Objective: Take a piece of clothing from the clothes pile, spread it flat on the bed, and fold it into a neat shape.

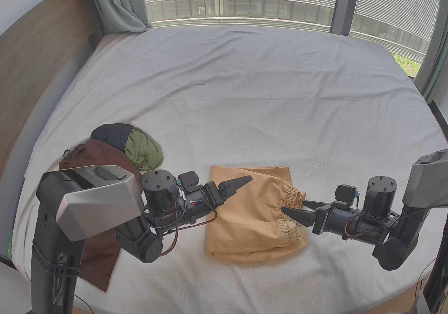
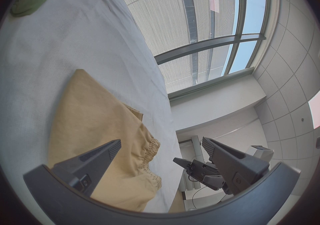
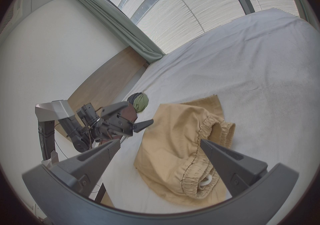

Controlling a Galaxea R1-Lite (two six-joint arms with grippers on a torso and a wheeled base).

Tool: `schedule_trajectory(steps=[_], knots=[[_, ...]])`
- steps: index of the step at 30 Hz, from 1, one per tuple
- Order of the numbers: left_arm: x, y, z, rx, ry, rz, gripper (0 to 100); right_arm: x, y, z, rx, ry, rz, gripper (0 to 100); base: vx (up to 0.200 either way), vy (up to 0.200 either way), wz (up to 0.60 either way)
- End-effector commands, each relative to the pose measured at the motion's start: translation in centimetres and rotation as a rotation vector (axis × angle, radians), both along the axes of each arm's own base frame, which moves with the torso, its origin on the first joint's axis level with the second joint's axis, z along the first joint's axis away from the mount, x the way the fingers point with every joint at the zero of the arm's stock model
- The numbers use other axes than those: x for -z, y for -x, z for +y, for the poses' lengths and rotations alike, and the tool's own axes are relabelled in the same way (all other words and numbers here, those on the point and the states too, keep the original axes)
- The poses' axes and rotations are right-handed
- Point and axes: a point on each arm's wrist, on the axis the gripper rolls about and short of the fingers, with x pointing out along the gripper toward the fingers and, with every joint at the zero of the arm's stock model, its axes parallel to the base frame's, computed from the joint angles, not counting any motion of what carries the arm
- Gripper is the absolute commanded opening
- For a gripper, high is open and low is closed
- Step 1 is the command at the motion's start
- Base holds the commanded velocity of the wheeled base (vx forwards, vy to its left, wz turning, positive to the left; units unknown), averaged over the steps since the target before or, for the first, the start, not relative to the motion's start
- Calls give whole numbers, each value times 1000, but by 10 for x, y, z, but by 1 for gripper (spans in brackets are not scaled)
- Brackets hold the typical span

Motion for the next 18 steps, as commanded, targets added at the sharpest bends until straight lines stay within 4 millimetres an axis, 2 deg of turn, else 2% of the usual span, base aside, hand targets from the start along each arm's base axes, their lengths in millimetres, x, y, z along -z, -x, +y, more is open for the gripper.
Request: schedule_trajectory(steps=[1, 7, 13, 18], knots=[[-7, 5, 15, -26, -10, 10, 100, 13, 6, 5, -17, 25, 51, 100, 0, 0, 0], [-12, 13, 33, -54, -39, 17, 100, 21, 10, 16, -31, 43, 72, 100, 0, 0, 0], [-4, 24, 43, -59, -120, -13, 100, 32, 9, 18, -36, 60, 105, 100, 0, 0, 0], [-14, 27, 60, -82, -158, -69, 100, 32, 11, 21, -49, 60, 107, 100, 0, 0, 0]])
